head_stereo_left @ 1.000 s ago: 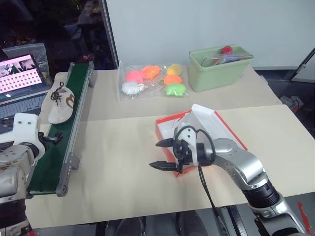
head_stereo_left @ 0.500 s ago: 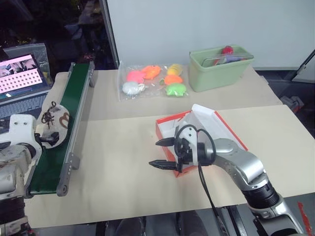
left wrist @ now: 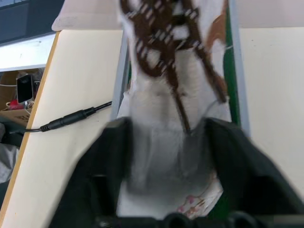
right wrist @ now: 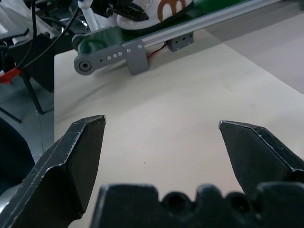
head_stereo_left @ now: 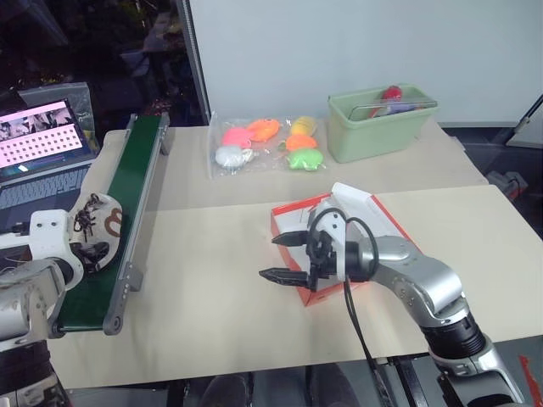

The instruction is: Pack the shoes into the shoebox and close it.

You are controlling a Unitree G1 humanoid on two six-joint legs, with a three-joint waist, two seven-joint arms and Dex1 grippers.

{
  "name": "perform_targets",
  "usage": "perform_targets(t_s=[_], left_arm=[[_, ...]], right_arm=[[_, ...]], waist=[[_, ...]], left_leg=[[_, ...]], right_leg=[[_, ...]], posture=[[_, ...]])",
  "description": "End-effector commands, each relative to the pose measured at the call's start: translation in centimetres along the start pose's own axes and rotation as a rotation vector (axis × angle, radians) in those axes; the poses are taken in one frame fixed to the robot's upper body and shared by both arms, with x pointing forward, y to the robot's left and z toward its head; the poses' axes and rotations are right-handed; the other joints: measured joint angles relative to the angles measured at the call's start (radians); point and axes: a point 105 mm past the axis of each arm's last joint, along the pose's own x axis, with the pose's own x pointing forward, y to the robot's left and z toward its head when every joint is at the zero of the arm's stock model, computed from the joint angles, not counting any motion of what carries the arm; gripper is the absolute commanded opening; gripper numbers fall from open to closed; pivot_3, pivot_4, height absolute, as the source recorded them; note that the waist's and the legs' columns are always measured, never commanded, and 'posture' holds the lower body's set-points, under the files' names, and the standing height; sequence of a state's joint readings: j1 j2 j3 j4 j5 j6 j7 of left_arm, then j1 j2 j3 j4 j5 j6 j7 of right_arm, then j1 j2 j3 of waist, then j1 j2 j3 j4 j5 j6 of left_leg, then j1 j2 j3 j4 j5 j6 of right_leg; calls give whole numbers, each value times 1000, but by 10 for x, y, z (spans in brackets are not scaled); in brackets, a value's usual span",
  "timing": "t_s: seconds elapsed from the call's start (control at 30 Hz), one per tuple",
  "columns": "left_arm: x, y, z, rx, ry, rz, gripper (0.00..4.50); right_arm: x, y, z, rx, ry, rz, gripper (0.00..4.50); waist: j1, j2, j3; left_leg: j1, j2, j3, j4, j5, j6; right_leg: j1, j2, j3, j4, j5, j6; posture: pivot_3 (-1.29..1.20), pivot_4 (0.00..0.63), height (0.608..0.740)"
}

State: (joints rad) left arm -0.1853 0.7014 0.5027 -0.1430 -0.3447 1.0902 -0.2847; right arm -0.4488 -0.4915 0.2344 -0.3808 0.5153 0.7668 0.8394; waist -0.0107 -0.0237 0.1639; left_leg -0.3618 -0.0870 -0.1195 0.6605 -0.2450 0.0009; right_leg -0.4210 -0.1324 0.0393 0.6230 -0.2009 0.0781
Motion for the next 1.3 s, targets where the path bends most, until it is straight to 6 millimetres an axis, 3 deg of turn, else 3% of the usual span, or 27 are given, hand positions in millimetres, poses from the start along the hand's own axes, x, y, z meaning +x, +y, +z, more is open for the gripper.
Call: perform_targets(t_s=[0.03,0.13,0.2,0.97,1.17,1.3], left_arm=[[5,-8,-17,-9,74,-34,1184],[6,-8,-16,-12,71,-35,262],[6,-8,-15,-11,72,-35,6],[14,-20,-16,-20,43,-43,6],[17,-18,-19,68,74,-23,6],[17,-19,-9,139,29,-2,6]], right_arm=[[-2,2,16,-40,-49,0,4500],[-2,1,16,-42,-51,-12,4500],[-3,1,17,-41,-52,-16,4500],[-8,0,17,-38,-50,-38,4500],[-8,-1,18,-35,-53,-44,4500],[-6,-5,20,-34,-62,-63,4500]], waist=[[1,0,0],[4,0,0],[5,0,0],[24,2,-1],[24,2,-1],[24,3,-1]], left_leg=[[0,0,0,0,0,0],[0,0,0,0,0,0],[0,0,0,0,0,0],[0,1,0,0,0,0],[0,1,-1,0,0,0],[0,1,-1,0,0,0]], right_leg=[[0,0,0,0,0,0],[0,0,0,0,0,0],[0,0,0,0,0,0],[1,0,-1,0,0,1],[1,0,-1,0,-1,1],[1,0,-1,0,-1,1]], posture=[[0,150,740],[0,150,740],[0,150,740],[0,150,740],[0,150,740],[0,150,740]])
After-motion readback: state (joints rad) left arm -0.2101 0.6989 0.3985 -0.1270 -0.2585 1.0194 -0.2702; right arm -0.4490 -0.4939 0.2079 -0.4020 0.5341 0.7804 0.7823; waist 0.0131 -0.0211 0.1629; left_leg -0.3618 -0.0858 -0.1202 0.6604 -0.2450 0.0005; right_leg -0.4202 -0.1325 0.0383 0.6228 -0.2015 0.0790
